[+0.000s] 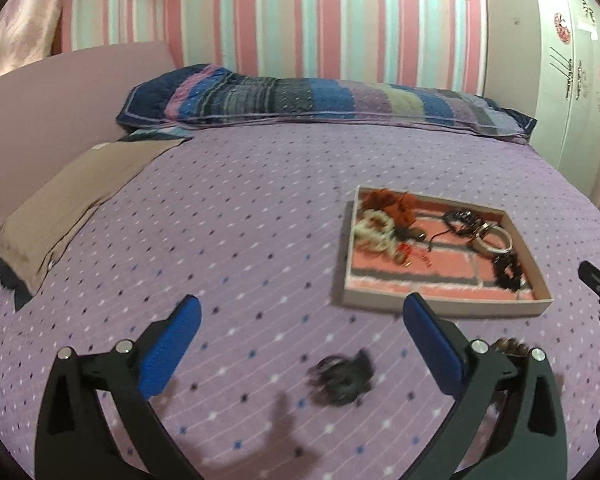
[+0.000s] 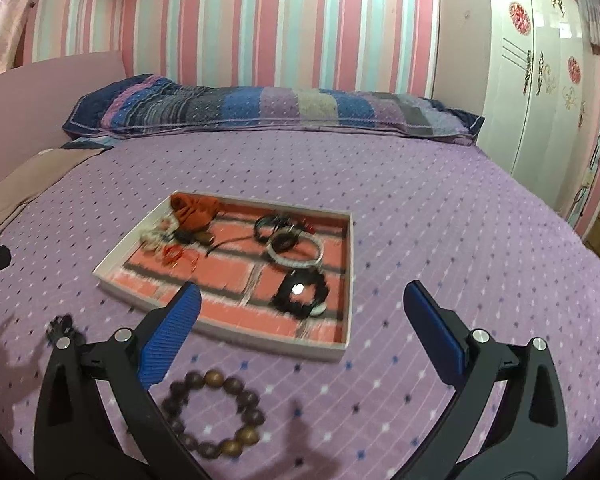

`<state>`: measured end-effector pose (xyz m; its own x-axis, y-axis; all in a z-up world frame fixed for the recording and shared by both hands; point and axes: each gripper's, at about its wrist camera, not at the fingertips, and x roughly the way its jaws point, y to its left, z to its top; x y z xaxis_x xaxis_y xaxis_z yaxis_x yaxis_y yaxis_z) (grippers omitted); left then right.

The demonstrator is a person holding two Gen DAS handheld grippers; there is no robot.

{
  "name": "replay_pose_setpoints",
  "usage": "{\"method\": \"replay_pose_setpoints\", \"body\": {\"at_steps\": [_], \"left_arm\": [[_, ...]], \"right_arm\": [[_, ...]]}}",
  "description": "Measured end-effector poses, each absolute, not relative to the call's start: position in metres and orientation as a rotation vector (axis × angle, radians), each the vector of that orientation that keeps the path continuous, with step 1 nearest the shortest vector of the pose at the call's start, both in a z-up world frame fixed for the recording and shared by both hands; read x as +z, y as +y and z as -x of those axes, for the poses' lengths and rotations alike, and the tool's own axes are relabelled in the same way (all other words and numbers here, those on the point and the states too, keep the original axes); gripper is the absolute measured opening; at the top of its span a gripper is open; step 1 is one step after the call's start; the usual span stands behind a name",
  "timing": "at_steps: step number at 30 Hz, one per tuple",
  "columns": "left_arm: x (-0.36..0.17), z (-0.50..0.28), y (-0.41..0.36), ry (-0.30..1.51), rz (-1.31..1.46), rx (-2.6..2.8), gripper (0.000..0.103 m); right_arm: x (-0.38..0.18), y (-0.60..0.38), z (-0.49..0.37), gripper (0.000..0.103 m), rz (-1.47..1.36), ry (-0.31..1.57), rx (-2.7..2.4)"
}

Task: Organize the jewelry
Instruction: 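Move both open tools toward the black claw clip and wooden bead bracelet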

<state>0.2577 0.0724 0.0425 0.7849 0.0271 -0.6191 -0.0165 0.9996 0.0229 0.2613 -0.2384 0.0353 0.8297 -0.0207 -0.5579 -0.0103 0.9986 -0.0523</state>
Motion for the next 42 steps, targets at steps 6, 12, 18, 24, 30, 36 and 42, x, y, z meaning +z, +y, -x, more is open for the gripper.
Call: {"method": "replay_pose_setpoints", "body": {"at_steps": [6, 12, 18, 24, 30, 36, 42], "left_arm": [[0.027, -0.242, 0.086, 0.679, 0.021, 0.019, 0.099], [0.016, -0.230, 0.086, 0.679, 0.034, 0.016, 0.099], [-0.003, -0.231, 0.077, 0.725, 0.042, -0.027, 0.099], [-0.024, -0.234, 0.065, 0.761, 0.047, -0.054, 0.099], [-0.044, -0.247, 0.060, 0.803, 0.040, -0.062, 0.099], [-0.057, -0.265, 0.058, 0.835, 0.043, -0.061, 0.099], [-0.059, -0.278, 0.050, 0.836, 0.002, -0.059, 0.099]], "right_arm": [[0.020, -0.228, -0.240, 0.099, 0.075, 0.613, 0.004], [0.003, -0.230, -0.233, 0.099, 0.045, 0.647, -0.004], [-0.022, -0.231, -0.230, 0.099, 0.032, 0.697, -0.027], [-0.043, -0.230, -0.230, 0.099, 0.016, 0.741, -0.040], [-0.056, -0.228, -0.231, 0.099, 0.027, 0.766, -0.046], [-0.065, -0.227, -0.237, 0.099, 0.024, 0.794, -0.047], [-0.070, -0.223, -0.242, 0.098, 0.032, 0.819, -0.044]]}}
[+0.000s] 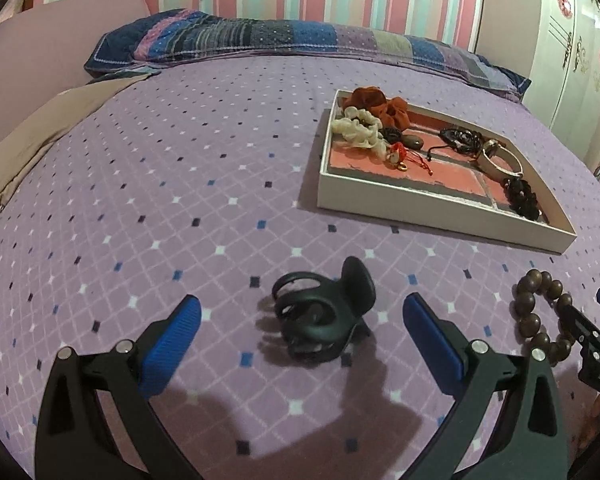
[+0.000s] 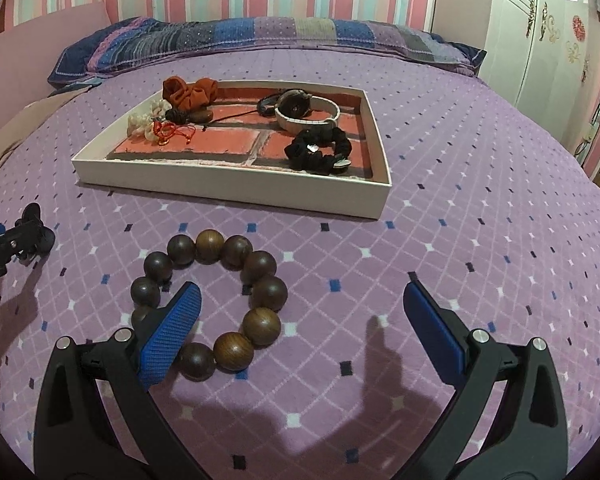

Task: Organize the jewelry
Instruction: 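Move both open tools toward the black claw clip and wooden bead bracelet, then grasp the black hair claw clip with the left tool while the right tool grasps the wooden bead bracelet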

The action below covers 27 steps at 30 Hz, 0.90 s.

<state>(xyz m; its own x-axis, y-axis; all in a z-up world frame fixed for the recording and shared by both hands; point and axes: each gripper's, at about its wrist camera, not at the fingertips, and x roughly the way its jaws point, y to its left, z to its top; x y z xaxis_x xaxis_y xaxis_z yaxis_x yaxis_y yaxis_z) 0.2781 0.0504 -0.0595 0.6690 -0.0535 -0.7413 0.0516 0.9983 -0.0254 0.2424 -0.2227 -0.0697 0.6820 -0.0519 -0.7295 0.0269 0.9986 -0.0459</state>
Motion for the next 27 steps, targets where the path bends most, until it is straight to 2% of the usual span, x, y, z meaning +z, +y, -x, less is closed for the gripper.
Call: {"method": "replay_pose_setpoints", "body": {"at_steps": [5, 7, 9, 10, 11, 15, 22, 27], "left_arm": [[-0.066, -0.280, 0.046, 0.845, -0.017, -0.067, 0.098], [-0.068, -0.281, 0.049, 0.851, -0.002, -0.079, 0.097], [-0.070, -0.283, 0.051, 0.859, 0.016, -0.089, 0.091], [-0.072, -0.284, 0.052, 0.869, 0.023, -0.097, 0.082], [-0.074, -0.286, 0.053, 0.881, 0.027, -0.100, 0.078], [-0.073, -0.285, 0.052, 0.873, 0.028, -0.105, 0.071], [-0.075, -0.286, 0.050, 0.878, 0.019, -0.108, 0.063], [-0.077, -0.287, 0.049, 0.877, 0.016, -0.108, 0.057]], "right_arm": [[-0.073, -0.222, -0.246, 0.098, 0.026, 0.833, -0.040], [-0.074, -0.222, -0.247, 0.094, 0.022, 0.841, -0.039], [-0.076, -0.223, -0.249, 0.089, 0.019, 0.848, -0.034], [-0.077, -0.223, -0.250, 0.087, 0.017, 0.855, -0.032], [-0.079, -0.223, -0.252, 0.085, 0.014, 0.863, -0.030], [-0.082, -0.224, -0.254, 0.073, -0.005, 0.874, -0.025], [-0.083, -0.224, -0.256, 0.068, -0.011, 0.881, -0.020], [-0.083, -0.223, -0.257, 0.055, -0.022, 0.878, -0.017]]}}
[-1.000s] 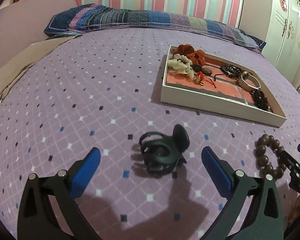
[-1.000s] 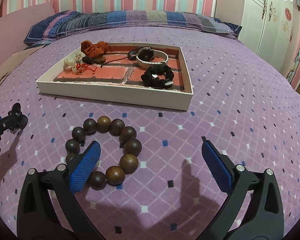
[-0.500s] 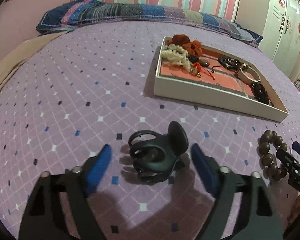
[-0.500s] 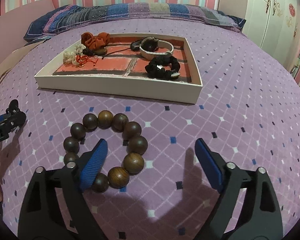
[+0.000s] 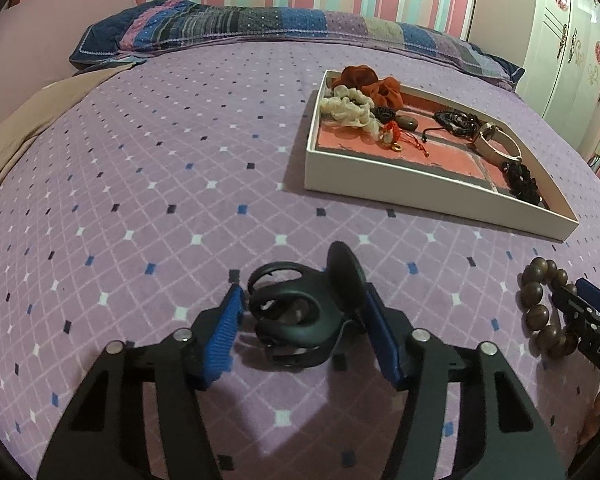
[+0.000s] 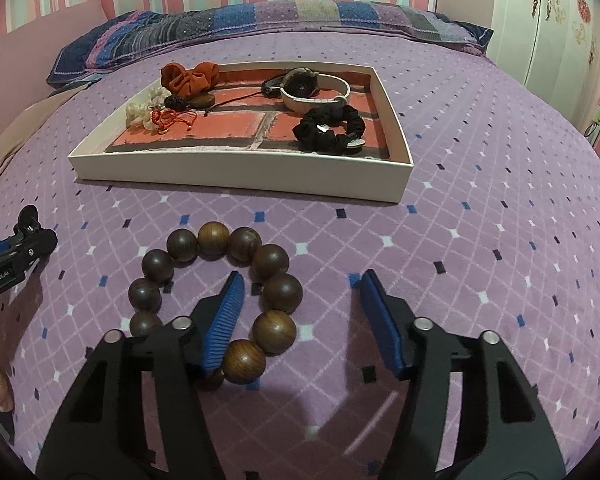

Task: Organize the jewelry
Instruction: 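Grasp the black hair claw clip with the left tool while the right tool grasps the wooden bead bracelet, then carry the claw clip and wooden bead bracelet over the tray with both tools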

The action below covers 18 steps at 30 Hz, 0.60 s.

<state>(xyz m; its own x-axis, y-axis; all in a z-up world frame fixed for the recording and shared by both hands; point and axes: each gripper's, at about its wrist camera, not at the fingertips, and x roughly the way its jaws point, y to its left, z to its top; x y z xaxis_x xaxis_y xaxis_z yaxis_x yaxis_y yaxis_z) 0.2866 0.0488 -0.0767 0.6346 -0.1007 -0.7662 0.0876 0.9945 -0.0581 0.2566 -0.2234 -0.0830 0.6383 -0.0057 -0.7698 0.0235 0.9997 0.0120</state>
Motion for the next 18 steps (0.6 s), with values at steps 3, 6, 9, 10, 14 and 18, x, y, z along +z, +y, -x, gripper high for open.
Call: {"method": "replay_pose_setpoints", "body": {"at_steps": [3, 6, 9, 10, 14, 18], "left_arm": [[-0.0773, -0.2868, 0.0501, 0.874, 0.022, -0.103, 0.053], [-0.0768, -0.2861, 0.0515, 0.872, 0.026, -0.105, 0.053], [-0.0766, -0.2860, 0.0516, 0.872, 0.025, -0.106, 0.053], [-0.0766, -0.2860, 0.0515, 0.872, 0.025, -0.105, 0.052], [-0.0765, -0.2856, 0.0515, 0.872, 0.023, -0.104, 0.052], [-0.0762, -0.2853, 0.0519, 0.871, 0.020, -0.102, 0.052]], "right_arm": [[-0.0824, -0.2230, -0.2560, 0.044, -0.027, 0.876, -0.004], [-0.0825, -0.2220, -0.2554, 0.037, -0.032, 0.874, 0.008], [-0.0822, -0.2218, -0.2548, 0.031, -0.041, 0.874, 0.022], [-0.0823, -0.2215, -0.2546, 0.031, -0.042, 0.872, 0.024], [-0.0823, -0.2200, -0.2541, 0.025, -0.040, 0.869, 0.039], [-0.0828, -0.2188, -0.2532, 0.023, -0.036, 0.863, 0.044]]}}
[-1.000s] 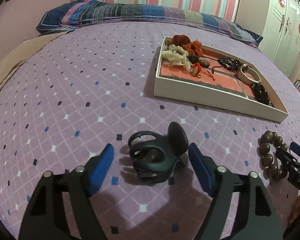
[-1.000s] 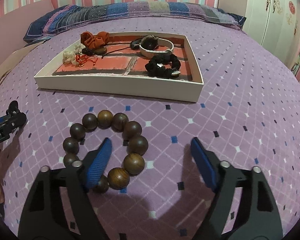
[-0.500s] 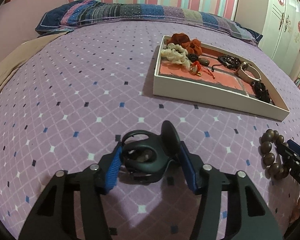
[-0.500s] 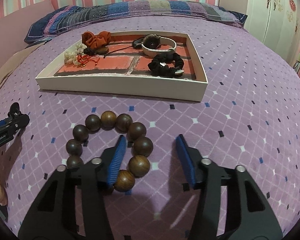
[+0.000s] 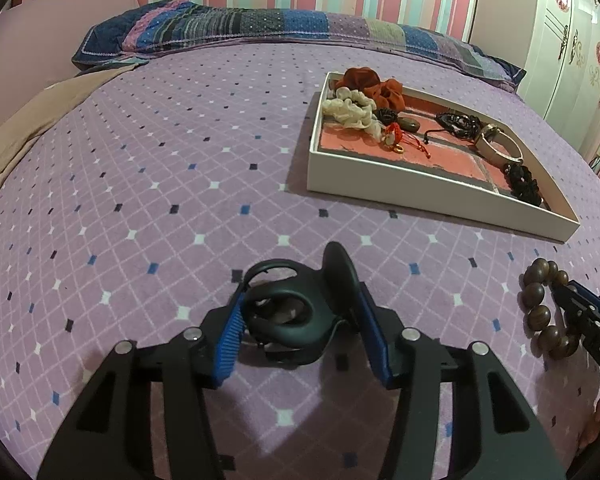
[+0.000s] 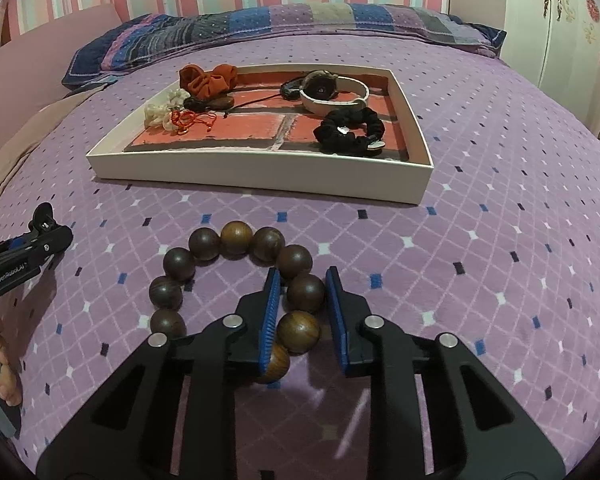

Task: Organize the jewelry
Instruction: 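Carry the claw clip and wooden bead bracelet over the tray with both tools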

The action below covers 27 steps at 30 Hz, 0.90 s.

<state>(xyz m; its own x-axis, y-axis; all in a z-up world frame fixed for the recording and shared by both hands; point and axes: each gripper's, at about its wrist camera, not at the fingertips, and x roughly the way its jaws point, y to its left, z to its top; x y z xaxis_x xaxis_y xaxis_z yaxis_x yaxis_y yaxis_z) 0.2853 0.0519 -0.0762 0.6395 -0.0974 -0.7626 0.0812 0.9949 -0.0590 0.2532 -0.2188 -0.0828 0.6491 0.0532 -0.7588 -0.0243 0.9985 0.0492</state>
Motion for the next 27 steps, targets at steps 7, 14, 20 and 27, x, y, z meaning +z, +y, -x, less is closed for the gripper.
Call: {"method": "replay_pose_setpoints", "body": {"at_steps": [7, 14, 20, 27], "left_arm": [[-0.074, -0.284, 0.055, 0.870, 0.039, -0.110, 0.046], [-0.062, -0.275, 0.047, 0.838, -0.005, -0.113, 0.046], [-0.043, -0.270, 0.044, 0.809, 0.002, -0.131, 0.046], [-0.018, -0.274, 0.032, 0.774, -0.005, -0.154, 0.046]], "right_arm": [[-0.078, -0.219, -0.249, 0.020, -0.038, 0.840, 0.047], [-0.057, -0.220, -0.245, 0.020, -0.039, 0.788, 0.064], [-0.036, -0.215, -0.242, 0.020, -0.033, 0.747, 0.089], [-0.009, -0.209, -0.247, 0.020, -0.033, 0.703, 0.128]]}}
